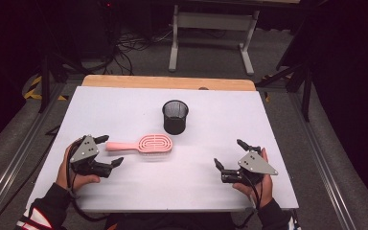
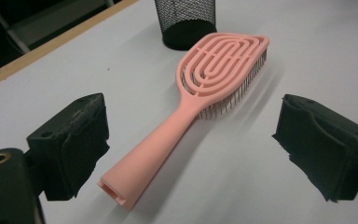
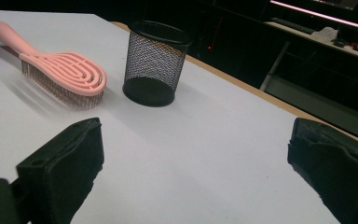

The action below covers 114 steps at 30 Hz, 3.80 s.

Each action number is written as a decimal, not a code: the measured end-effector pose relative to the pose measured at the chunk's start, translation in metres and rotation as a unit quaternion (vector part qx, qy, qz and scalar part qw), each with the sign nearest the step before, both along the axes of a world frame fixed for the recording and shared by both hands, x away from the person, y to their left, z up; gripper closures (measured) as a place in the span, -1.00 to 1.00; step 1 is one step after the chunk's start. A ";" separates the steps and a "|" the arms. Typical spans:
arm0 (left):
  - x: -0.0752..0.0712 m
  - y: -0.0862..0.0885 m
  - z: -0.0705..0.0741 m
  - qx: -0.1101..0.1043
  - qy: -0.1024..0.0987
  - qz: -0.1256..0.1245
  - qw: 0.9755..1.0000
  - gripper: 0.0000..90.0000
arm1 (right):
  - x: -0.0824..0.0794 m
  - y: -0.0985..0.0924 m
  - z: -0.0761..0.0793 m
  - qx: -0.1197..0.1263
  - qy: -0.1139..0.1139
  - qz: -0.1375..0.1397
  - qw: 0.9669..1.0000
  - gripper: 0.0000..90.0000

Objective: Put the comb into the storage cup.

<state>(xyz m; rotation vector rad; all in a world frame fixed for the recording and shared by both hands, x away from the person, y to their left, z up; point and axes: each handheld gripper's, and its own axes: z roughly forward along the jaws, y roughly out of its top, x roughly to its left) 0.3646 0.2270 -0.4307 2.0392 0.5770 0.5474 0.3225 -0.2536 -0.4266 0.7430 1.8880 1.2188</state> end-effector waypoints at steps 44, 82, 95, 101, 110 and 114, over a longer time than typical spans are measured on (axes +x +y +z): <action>0.104 -0.083 -0.002 0.308 0.196 -0.169 0.916 0.42 | 0.010 -0.002 -0.015 -0.015 0.061 0.011 0.998 -0.90; 0.056 -0.060 0.015 0.217 0.034 -0.076 0.973 0.55 | 0.008 0.000 -0.015 -0.029 0.059 0.026 0.998 -0.88; 0.040 -0.055 0.017 0.130 -0.035 -0.014 0.991 0.55 | 0.009 0.002 -0.014 -0.024 0.053 0.019 0.998 -0.87; 0.035 -0.051 0.017 0.088 -0.053 0.003 0.995 0.55 | 0.011 0.004 -0.011 -0.014 0.048 0.017 0.999 -0.87; 0.027 -0.047 0.017 0.043 -0.066 0.013 0.997 0.55 | 0.018 0.015 0.005 0.016 0.027 0.019 0.999 -0.87; 0.021 -0.048 0.016 0.018 -0.072 0.019 0.997 0.55 | 0.019 0.020 0.012 0.029 0.021 0.023 0.999 -0.87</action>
